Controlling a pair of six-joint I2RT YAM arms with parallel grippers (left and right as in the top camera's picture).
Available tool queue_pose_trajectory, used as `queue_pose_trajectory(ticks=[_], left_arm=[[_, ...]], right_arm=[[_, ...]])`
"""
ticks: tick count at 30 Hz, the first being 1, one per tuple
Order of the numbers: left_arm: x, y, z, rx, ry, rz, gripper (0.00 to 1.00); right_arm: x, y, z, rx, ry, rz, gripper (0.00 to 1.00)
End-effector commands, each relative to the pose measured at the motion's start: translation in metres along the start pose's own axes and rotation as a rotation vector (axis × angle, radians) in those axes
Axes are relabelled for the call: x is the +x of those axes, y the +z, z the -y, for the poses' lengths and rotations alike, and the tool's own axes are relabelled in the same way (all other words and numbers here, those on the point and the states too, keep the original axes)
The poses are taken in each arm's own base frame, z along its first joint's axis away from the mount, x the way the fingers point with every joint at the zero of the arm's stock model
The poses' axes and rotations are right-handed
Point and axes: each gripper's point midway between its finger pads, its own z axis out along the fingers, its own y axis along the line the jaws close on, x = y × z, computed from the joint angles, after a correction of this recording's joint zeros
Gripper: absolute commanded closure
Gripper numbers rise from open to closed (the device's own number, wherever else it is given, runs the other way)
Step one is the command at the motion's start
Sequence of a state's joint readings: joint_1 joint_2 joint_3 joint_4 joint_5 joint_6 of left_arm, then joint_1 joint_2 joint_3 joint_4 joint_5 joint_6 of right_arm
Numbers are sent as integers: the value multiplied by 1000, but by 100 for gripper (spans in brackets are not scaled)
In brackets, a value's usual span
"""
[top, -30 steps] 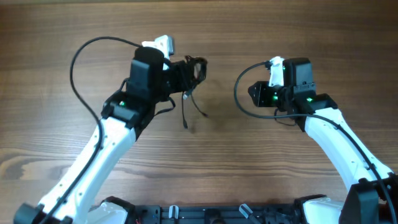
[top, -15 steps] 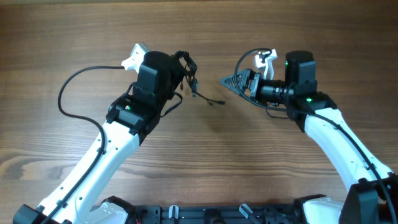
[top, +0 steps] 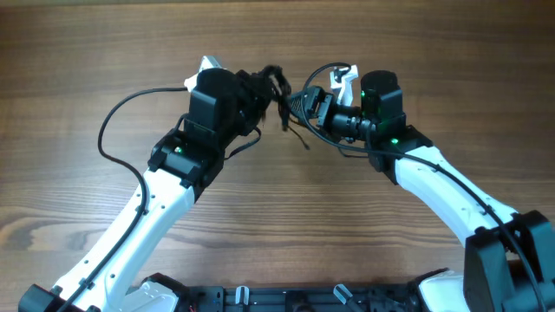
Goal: Untangle cables
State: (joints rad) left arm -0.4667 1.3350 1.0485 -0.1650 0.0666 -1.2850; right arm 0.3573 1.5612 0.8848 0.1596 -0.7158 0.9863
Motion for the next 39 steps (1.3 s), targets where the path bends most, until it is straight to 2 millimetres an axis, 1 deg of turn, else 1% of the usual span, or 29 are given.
queue_pose_trajectory(ticks=[1, 2, 3, 4, 5, 6, 7, 9, 10, 11, 12, 13, 15, 18, 20, 22, 24, 26, 27, 28, 30, 31, 32, 33, 34, 36, 37, 39], left_arm=[[7, -4, 29, 111, 10, -37, 96], [7, -5, 39, 154, 12, -40, 96], [8, -9, 60, 244, 17, -50, 96], [8, -13, 72, 294, -3, -61, 96], [10, -15, 78, 318, -25, -76, 96], [10, -15, 79, 325, -8, -74, 96], [10, -15, 79, 328, 60, -67, 96], [17, -16, 80, 346, 256, -74, 96], [23, -17, 81, 362, 377, -86, 96], [26, -17, 80, 365, 429, -90, 96], [27, -17, 79, 364, 475, -88, 96], [27, -17, 79, 366, 501, -83, 96], [28, -15, 78, 365, 521, -82, 96], [41, -5, 73, 360, 551, -111, 96], [52, 1, 72, 362, 557, -136, 96], [58, 0, 72, 371, 562, -159, 96], [71, -6, 77, 430, 607, -225, 96], [83, -13, 84, 492, 629, -282, 96], [89, -18, 89, 532, 642, -311, 96], [91, -20, 90, 543, 649, -325, 96], [92, -19, 84, 529, 667, -334, 96], [94, -19, 81, 531, 710, -341, 96], [96, -20, 78, 540, 744, -359, 96], [98, -25, 78, 569, 768, -394, 96], [99, -26, 78, 578, 768, -407, 96], [99, -28, 80, 594, 772, -410, 96], [98, -29, 83, 607, 777, -402, 96], [98, -32, 90, 640, 784, -391, 96]], right_arm=[[15, 13, 9, 28, -55, -46, 2], [20, 14, 12, 40, -66, -63, 2], [24, 14, 17, 60, -74, -76, 2], [22, 14, 22, 84, -81, -65, 1], [18, 12, 27, 110, -81, -45, 2], [15, 10, 29, 109, -79, -40, 1], [13, 6, 27, 92, -71, -47, 1], [7, -6, 22, 33, -89, -71, 1], [5, -16, 15, -22, -112, -94, 5], [4, -24, 11, -70, -105, -119, 8], [3, -36, 6, -128, -85, -152, 14], [1, -46, 5, -163, -46, -171, 16], [-5, -54, 4, -181, 32, -175, 16], [-10, -55, -8, -218, 81, -176, 16], [-25, -54, -14, -224, 42, -106, 15], [-40, -53, -10, -192, 26, -22, 15], [-57, -51, 2, -130, 34, 76, 11], [-64, -49, 9, -100, 45, 115, 11], [-64, -49, 10, -97, 46, 117, 11], [-64, -49, 9, -99, 43, 117, 10], [-67, -55, 8, -117, -14, 115, 9], [-69, -61, 9, -125, -48, 112, 9], [-73, -72, 9, -151, -139, 111, 9], [-73, -82, 2, -200, -275, 97, 7], [-69, -88, -5, -247, -366, 74, 7], [-57, -89, -14, -301, -445, 27, 5], [-46, -85, -20, -334, -495, -13, 5], [-35, -75, -25, -344, -506, -42, 5]])
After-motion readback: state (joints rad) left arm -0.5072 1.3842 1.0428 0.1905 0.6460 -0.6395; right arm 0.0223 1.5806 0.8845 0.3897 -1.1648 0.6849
